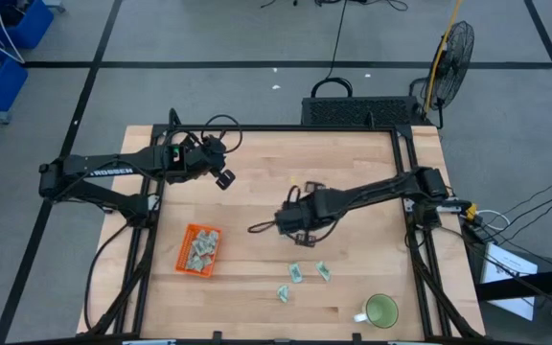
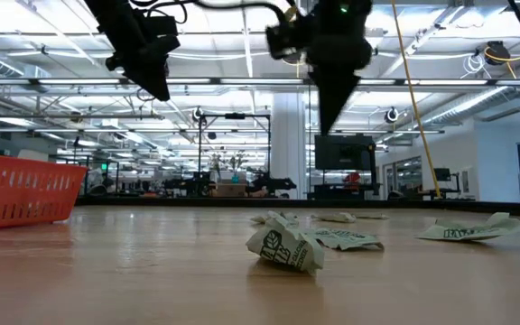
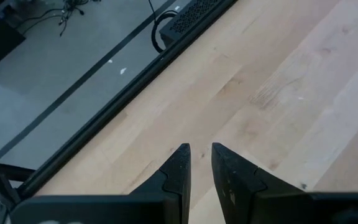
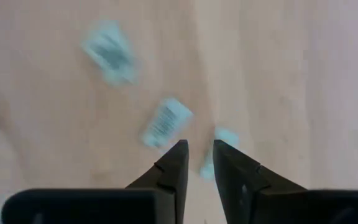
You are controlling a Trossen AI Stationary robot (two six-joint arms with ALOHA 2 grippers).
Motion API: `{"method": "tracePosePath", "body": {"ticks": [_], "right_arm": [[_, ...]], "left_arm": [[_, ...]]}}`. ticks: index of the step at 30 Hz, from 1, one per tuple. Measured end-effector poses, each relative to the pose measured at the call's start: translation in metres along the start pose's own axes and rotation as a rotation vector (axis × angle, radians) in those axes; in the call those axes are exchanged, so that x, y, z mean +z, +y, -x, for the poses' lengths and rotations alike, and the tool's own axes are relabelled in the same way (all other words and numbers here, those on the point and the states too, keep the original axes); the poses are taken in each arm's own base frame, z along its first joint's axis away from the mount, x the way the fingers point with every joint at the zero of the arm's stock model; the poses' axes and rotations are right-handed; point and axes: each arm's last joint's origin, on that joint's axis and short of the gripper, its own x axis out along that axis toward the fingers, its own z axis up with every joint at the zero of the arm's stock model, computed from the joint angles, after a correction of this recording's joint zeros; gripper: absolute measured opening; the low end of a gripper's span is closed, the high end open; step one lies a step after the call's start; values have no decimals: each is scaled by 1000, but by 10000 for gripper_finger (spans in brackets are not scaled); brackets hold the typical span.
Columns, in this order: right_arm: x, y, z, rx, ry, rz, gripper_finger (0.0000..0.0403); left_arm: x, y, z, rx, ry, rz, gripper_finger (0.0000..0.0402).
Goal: Pick and place Stevia / Truvia into bins
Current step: Put the white stevia packet into the orange bin
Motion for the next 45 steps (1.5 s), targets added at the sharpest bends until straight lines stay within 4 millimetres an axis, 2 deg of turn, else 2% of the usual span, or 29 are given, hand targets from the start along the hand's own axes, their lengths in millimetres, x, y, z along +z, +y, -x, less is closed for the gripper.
{"method": "tracePosePath", "body": {"ticks": [4,8,11,14,21,25,29,31,34,38,45], "right_arm": [[-19,6,-14,-87,94,-35,61],[-37,14,-39,-55,187,-25,59],[-49,7,-48,-80,242,-71,58],[-61,-5,-46,-82,242,-107,56],[-100,-38,-32,-6,86,-238,46],[-128,-50,-40,78,-105,-320,46],[-144,-50,-52,289,-355,-387,45],[-149,-46,-61,378,-442,-385,48],[-156,-42,-75,407,-511,-332,60],[-160,-40,-90,326,-515,-289,88],[-154,-36,-101,241,-534,-168,132]], "left_arm": [[0,0,0,0,0,-1,72],[0,0,0,0,0,-4,72],[0,0,0,-1,1,-4,72],[0,0,0,-1,1,-4,72],[0,0,0,-1,1,-16,72],[0,0,0,-2,0,-20,72],[0,0,0,-1,0,-22,72],[0,0,0,-2,-1,-21,72],[0,0,0,-2,-1,-21,72],[0,0,0,-2,-2,-20,72],[0,0,0,-2,-5,-18,72]]}}
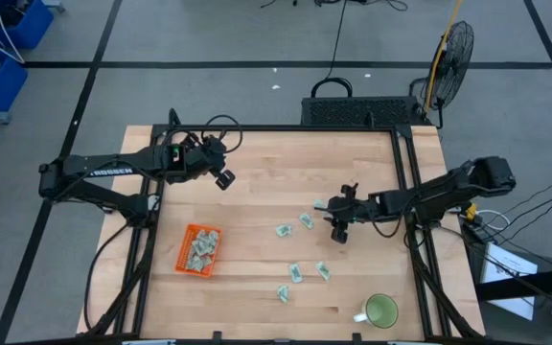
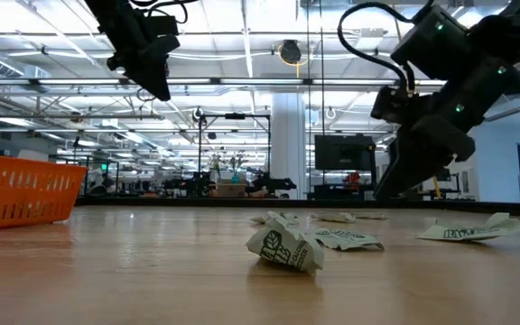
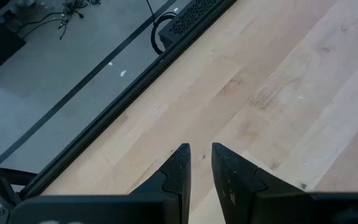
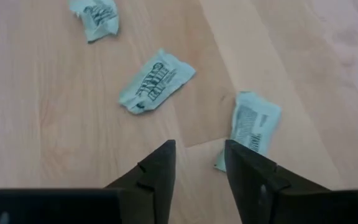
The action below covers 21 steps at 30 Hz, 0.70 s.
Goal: Pick and place Stevia / Truvia into bins
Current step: Put the white stevia packet into the orange bin
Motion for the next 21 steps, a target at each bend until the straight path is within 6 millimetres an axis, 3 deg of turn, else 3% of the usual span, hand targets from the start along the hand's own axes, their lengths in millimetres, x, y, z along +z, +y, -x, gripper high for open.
{"method": "tracePosePath", "body": {"ticks": [11,21], "right_arm": [[-12,0,-24,-122,60,74,121],[-13,-1,-24,-122,65,64,38]], "left_arm": [[0,0,0,1,0,1,72],[0,0,0,1,2,0,72]]}}
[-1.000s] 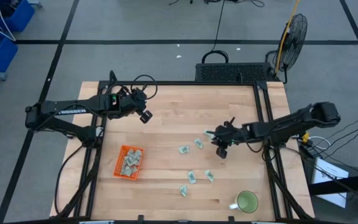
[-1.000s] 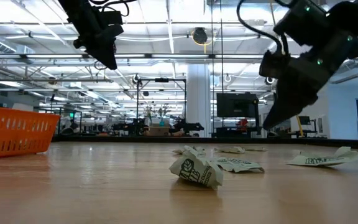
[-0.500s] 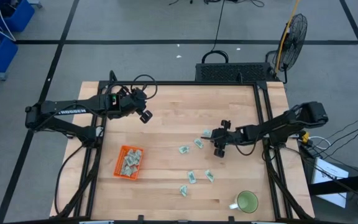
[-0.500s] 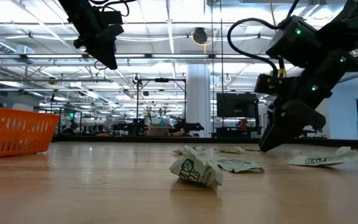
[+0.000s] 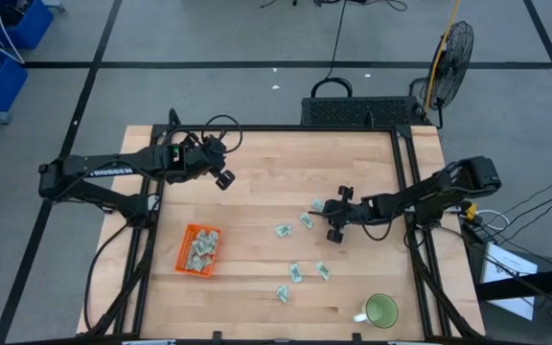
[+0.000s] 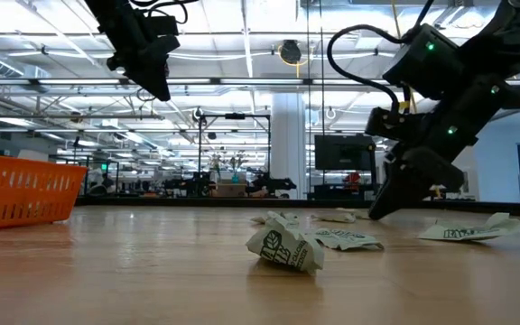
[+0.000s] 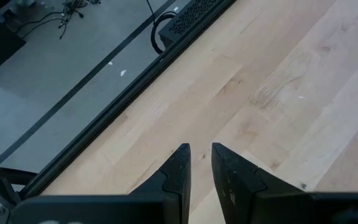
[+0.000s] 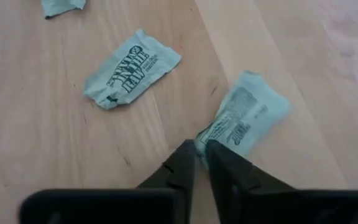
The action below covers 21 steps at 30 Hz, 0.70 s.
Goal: Pick and place Stevia / Truvia into bins
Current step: Put the white stevia packet into the orange bin
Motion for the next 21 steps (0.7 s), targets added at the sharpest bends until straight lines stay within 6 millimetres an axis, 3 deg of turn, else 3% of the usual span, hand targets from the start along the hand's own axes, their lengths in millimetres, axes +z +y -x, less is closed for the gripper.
{"method": "tracePosePath", "body": {"ticks": [3,8,21], "right_arm": [[0,0,0,2,-7,-3,8],[7,2,0,24,-86,-23,5],[59,16,22,290,-612,-107,1]], "left_arm": [[0,0,0,0,1,0,72],[0,0,0,0,1,0,72],[0,0,0,2,-3,-26,72]]}}
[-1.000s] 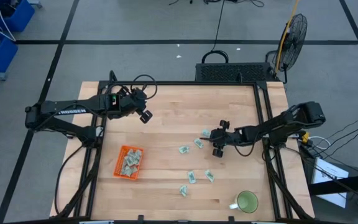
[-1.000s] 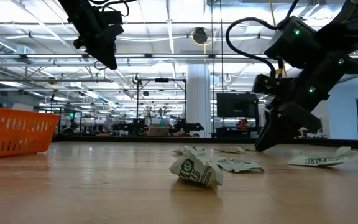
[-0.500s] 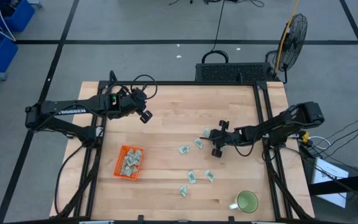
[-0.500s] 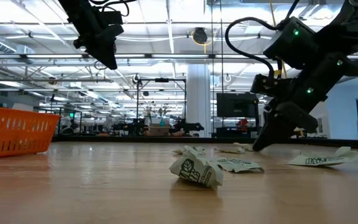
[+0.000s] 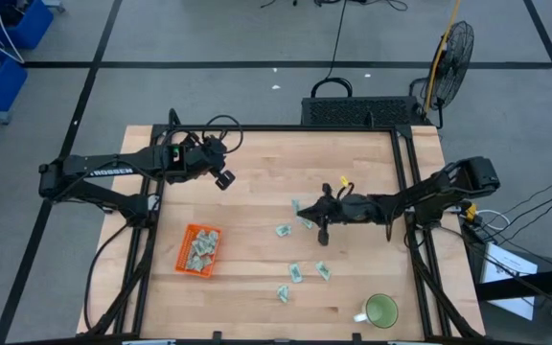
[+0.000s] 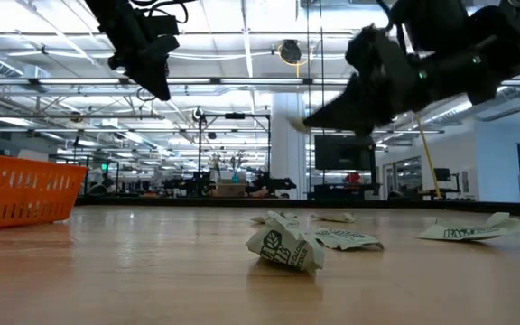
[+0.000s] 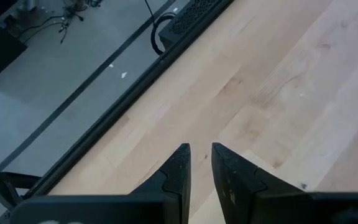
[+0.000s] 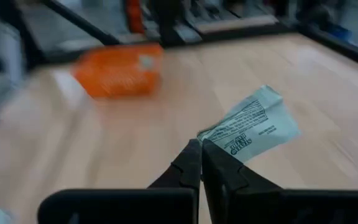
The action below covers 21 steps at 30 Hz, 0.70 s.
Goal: Pick and place Stevia / Truvia into bins
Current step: Put the white stevia packet into the orange bin
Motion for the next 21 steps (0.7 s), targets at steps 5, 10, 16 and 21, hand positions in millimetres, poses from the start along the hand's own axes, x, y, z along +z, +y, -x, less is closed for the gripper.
{"method": "tracePosePath", "body": {"ticks": [5,10,16,21], "right_arm": [[34,17,-13,123,-144,24,0],[68,49,-52,172,-239,173,0],[79,79,-124,184,-276,269,0],[67,88,-177,172,-280,274,0]], "left_arm": [[4,0,0,24,-41,-11,72],[8,-1,0,13,-82,19,72],[11,-1,0,10,-106,-10,72],[11,0,0,12,-102,-17,72]]}}
